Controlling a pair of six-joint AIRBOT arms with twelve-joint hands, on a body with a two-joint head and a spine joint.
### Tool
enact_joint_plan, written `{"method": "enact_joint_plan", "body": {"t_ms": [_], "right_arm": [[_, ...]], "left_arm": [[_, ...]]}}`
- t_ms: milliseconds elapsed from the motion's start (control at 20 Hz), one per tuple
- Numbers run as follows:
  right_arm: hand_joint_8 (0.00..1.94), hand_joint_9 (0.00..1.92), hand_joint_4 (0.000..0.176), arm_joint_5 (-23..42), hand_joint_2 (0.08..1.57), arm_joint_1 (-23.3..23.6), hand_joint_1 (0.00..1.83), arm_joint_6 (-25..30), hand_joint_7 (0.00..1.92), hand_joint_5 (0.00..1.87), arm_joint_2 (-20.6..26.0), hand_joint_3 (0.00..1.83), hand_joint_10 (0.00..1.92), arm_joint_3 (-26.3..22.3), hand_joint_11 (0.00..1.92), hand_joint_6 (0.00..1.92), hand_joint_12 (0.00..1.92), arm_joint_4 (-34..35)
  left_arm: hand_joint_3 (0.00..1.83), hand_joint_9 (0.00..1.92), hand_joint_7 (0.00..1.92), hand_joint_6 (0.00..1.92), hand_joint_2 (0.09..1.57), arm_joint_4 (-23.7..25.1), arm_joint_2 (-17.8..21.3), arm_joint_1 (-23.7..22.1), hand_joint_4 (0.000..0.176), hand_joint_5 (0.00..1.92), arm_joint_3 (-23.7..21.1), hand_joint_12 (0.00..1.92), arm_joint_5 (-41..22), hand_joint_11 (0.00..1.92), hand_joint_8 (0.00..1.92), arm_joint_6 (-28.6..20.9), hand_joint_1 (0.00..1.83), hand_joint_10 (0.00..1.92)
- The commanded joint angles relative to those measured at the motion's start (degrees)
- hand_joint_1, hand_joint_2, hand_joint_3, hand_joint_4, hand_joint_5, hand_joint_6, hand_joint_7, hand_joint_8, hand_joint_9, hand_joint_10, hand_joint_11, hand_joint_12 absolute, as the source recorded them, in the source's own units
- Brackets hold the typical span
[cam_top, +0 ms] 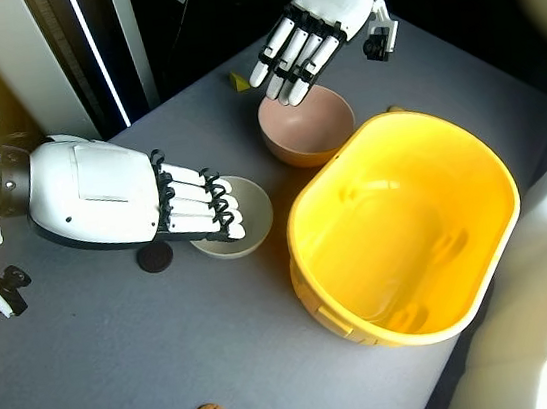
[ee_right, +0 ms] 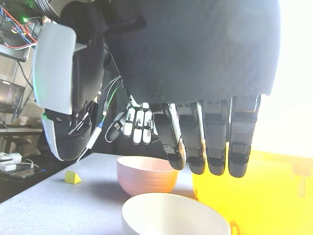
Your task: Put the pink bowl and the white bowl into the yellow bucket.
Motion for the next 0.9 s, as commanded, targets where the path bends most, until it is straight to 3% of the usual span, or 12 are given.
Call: {"method": "enact_joint_plan", "body": {"t_ms": [0,100,550,600,650,700,800,850], "right_arm": [[0.00,0.17,0.000,3.6,1.24,0.1,0.03,-0.1,0.21,0.24,0.5,0.01,0.01,0.0,0.00,0.00,0.58,2.5],[0.00,0.15,0.000,3.6,1.25,0.1,0.01,-0.1,0.19,0.20,0.4,0.01,0.00,0.0,0.00,0.00,0.53,2.4],[0.01,0.17,0.000,2.4,1.26,-1.5,0.03,-3.6,0.21,0.23,-0.8,0.00,0.00,0.0,0.00,0.01,0.57,0.6],[0.00,0.17,0.000,2.2,1.23,-1.5,0.12,-3.9,0.22,0.24,-1.0,0.00,0.00,0.0,0.00,0.01,0.59,0.6],[0.00,0.17,0.000,2.1,1.22,-1.5,0.12,-4.3,0.21,0.23,-1.2,0.00,0.00,0.0,0.00,0.00,0.59,0.6],[0.00,0.14,0.000,2.0,1.20,-1.5,0.16,-4.4,0.18,0.20,-1.5,0.00,0.00,0.0,0.00,0.00,0.53,0.6],[0.00,0.13,0.000,1.8,1.12,-1.4,0.43,-4.4,0.17,0.20,-2.0,0.00,0.00,0.1,0.00,0.00,0.42,0.6],[0.00,0.13,0.000,1.6,1.08,-1.4,0.52,-4.4,0.17,0.20,-2.3,0.00,0.00,0.2,0.00,0.00,0.39,0.6]], "left_arm": [[0.00,0.06,0.10,0.01,1.33,-4.1,0.6,-0.4,0.000,0.14,-0.1,0.13,-4.7,0.00,0.00,-0.2,0.00,0.00],[0.00,0.09,0.13,0.00,1.33,-4.2,0.6,-0.6,0.000,0.17,-0.2,0.25,-4.6,0.00,0.00,-0.2,0.00,0.00],[0.00,0.09,0.14,0.01,1.34,-3.3,0.6,-0.2,0.000,0.16,-0.8,0.28,-5.0,0.00,0.01,-0.4,0.00,0.00],[0.00,0.02,0.06,0.00,1.34,-3.3,0.6,-0.1,0.000,0.09,-0.8,0.13,-5.0,0.00,0.01,-0.6,0.00,0.00],[0.00,0.01,0.05,0.00,1.34,-3.3,0.6,-0.1,0.000,0.08,-0.9,0.12,-5.0,0.00,0.01,-0.8,0.00,0.00],[0.00,0.04,0.08,0.00,1.30,-3.3,0.6,-0.1,0.000,0.11,-0.9,0.23,-5.0,0.00,0.00,-0.8,0.08,0.00],[0.00,0.05,0.08,0.01,1.24,-3.1,0.6,-0.1,0.000,0.10,-0.7,0.27,-5.5,0.00,0.01,-0.9,0.23,0.01],[0.00,0.01,0.02,0.00,1.24,-2.8,0.6,-0.4,0.000,0.04,-0.5,0.17,-6.1,0.00,0.00,-0.9,0.23,0.00]]}}
